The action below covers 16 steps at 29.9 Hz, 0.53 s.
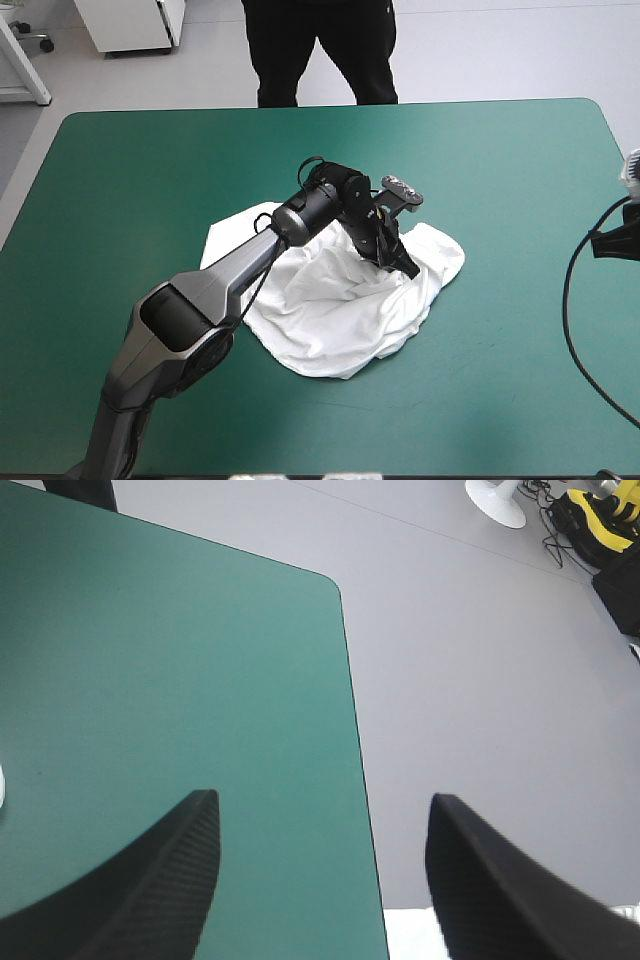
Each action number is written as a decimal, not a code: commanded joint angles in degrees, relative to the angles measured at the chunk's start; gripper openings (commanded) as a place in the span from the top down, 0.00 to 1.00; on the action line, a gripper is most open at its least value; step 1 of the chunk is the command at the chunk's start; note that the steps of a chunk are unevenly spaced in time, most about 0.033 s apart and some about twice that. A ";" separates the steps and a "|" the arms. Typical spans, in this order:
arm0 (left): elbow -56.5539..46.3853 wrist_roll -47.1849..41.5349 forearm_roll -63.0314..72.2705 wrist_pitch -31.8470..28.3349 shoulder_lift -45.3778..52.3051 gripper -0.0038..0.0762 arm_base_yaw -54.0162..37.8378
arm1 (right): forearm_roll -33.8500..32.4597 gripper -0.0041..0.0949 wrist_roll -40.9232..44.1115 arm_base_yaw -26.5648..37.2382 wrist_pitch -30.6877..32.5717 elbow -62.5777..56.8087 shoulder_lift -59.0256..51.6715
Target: Fold the cloth
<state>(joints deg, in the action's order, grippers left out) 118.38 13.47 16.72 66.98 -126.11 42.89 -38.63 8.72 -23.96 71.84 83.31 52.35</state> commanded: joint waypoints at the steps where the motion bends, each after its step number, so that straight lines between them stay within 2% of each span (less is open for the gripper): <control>1: 2.02 -0.33 1.10 1.48 5.00 0.84 0.37 | -2.28 0.38 0.31 0.11 -0.30 1.45 -0.39; 6: 2.02 -2.25 -1.48 2.13 7.72 0.29 0.37 | -1.47 0.39 0.31 0.11 -0.30 1.45 -0.39; 8: 2.02 -5.64 -5.66 3.46 9.26 0.15 0.24 | -1.38 0.39 0.31 0.11 -0.30 1.45 -0.39; 11: 2.02 -9.59 -11.08 6.80 12.73 0.13 -0.45 | -1.25 0.39 0.31 0.11 -0.30 1.45 -0.39; 16: -0.09 -13.88 -20.44 6.91 22.51 0.16 -2.10 | 1.91 0.39 0.31 0.11 -0.30 1.45 -0.39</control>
<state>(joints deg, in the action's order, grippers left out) 117.78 3.08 2.38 71.10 -112.86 41.69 -36.62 8.86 -23.96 71.84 83.31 52.35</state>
